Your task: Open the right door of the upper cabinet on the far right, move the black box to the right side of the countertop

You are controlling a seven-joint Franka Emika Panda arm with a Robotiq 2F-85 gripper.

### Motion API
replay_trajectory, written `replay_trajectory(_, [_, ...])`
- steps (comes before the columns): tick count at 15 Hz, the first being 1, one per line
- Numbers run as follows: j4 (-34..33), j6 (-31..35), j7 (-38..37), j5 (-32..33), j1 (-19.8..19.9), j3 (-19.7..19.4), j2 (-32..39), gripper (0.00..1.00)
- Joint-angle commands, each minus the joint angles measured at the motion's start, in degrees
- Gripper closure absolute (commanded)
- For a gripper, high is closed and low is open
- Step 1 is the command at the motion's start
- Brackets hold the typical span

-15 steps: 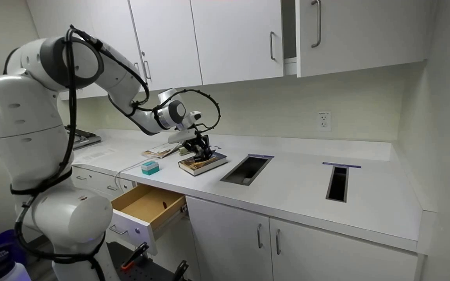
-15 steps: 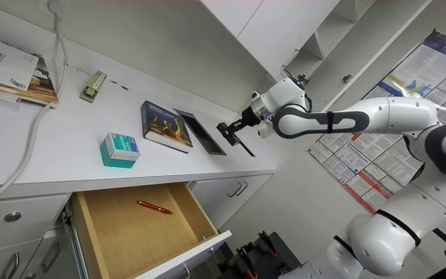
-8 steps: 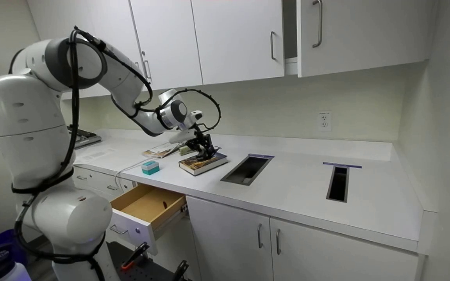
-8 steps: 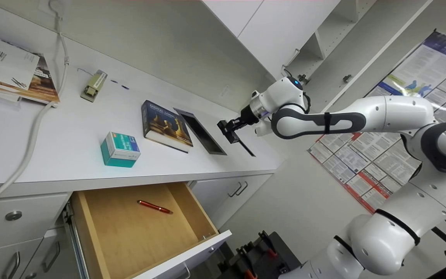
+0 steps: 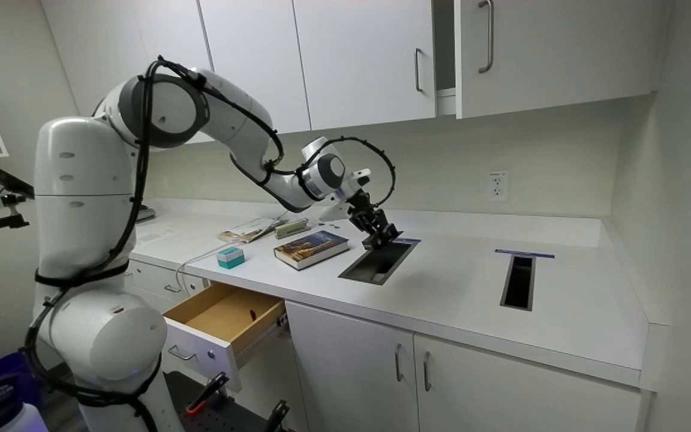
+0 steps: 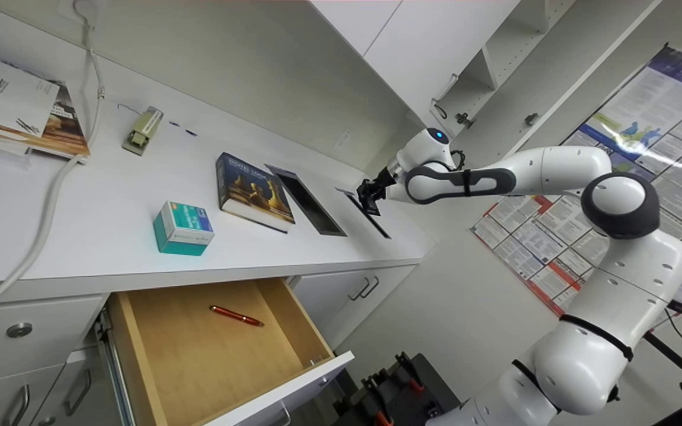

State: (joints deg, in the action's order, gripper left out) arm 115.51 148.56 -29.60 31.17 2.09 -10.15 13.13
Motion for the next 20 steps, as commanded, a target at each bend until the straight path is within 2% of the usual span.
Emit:
replay_trajectory(1, [-9.0,-0.6,-8.3,0.3,-0.5,-5.1,9.0,0.80])
replay_trajectory(5, [-15.1,-1.8,-17.5,-2.6,-1.2,-9.8,16.5,0.80])
replay_trajectory(10, [-17.3,0.5,-15.8,-11.1,1.0,-9.6,19.9,0.80])
replay_trajectory(11, [-17.5,0.5,-15.4,-12.2,1.1,-9.6,19.9,0.30])
replay_trajectory(12, [-17.7,0.3,-15.1,-13.3,1.3,-9.5,19.9,0.29])
replay_trajectory(16, [-17.6,0.4,-14.4,-15.7,1.3,-9.4,18.7,0.01])
replay_trajectory(20, [-16.0,2.1,-11.3,-19.2,2.4,-7.9,15.9,0.00])
